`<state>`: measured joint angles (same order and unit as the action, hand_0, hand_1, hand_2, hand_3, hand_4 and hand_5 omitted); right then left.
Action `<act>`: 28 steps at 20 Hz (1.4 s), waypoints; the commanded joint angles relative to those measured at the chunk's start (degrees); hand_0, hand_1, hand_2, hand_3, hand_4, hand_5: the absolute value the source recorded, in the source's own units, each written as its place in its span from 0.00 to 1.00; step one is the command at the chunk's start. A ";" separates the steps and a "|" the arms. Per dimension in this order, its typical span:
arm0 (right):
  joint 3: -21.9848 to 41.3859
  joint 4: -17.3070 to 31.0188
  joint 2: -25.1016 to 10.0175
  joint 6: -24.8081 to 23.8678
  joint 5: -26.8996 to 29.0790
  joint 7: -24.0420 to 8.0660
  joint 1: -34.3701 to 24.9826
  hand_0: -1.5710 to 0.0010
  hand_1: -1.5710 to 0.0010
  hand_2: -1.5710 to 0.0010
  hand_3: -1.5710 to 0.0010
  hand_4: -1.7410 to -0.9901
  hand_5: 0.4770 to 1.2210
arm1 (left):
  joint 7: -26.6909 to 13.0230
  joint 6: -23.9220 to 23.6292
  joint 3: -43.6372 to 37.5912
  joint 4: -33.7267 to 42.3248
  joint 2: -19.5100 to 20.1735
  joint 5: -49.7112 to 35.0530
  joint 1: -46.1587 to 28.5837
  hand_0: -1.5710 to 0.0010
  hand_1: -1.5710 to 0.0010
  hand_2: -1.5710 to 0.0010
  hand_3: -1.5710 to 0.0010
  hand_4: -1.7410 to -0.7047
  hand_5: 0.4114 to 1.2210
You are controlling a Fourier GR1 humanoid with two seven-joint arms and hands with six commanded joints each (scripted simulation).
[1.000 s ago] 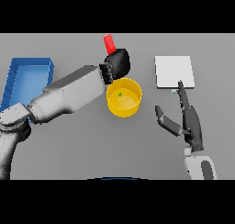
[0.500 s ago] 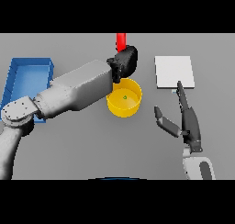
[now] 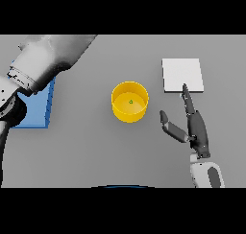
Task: Pick up the red beaker and tilt it to pour out 1 green nut into yellow bowl. Pick up the yellow bowl and place it on the metallic measuring scale.
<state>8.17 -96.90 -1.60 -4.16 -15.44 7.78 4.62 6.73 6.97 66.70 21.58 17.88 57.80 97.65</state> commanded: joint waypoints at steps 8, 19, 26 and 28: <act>-0.47 1.65 0.05 -0.50 0.17 0.02 -2.11 1.00 1.00 1.00 1.00 0.84 0.20 | -6.58 -3.70 -25.83 -14.20 10.45 -31.23 -2.04 0.00 0.00 0.00 0.09 0.00 1.00; -0.42 2.04 -1.32 2.86 2.63 0.99 -1.64 1.00 1.00 1.00 1.00 0.76 0.27 | -16.86 -15.81 -40.22 -19.45 18.01 -57.24 -18.73 0.00 0.00 0.00 0.03 0.00 1.00; -0.41 1.73 -2.09 2.59 1.85 1.43 -1.84 1.00 1.00 1.00 1.00 0.72 0.31 | -18.81 -20.02 -43.66 -12.24 18.24 -68.24 -31.78 0.00 0.00 0.00 0.12 0.00 1.00; -0.45 2.57 -1.77 2.25 1.65 1.28 -2.40 1.00 1.00 1.00 1.00 0.71 0.30 | -20.51 -22.71 -43.48 -7.39 18.21 -70.83 -35.94 0.00 0.00 0.00 0.12 0.00 1.00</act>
<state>7.72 -94.33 -3.39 -1.91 -13.79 9.04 2.22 -13.60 -15.70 23.24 14.18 36.06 -13.18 61.63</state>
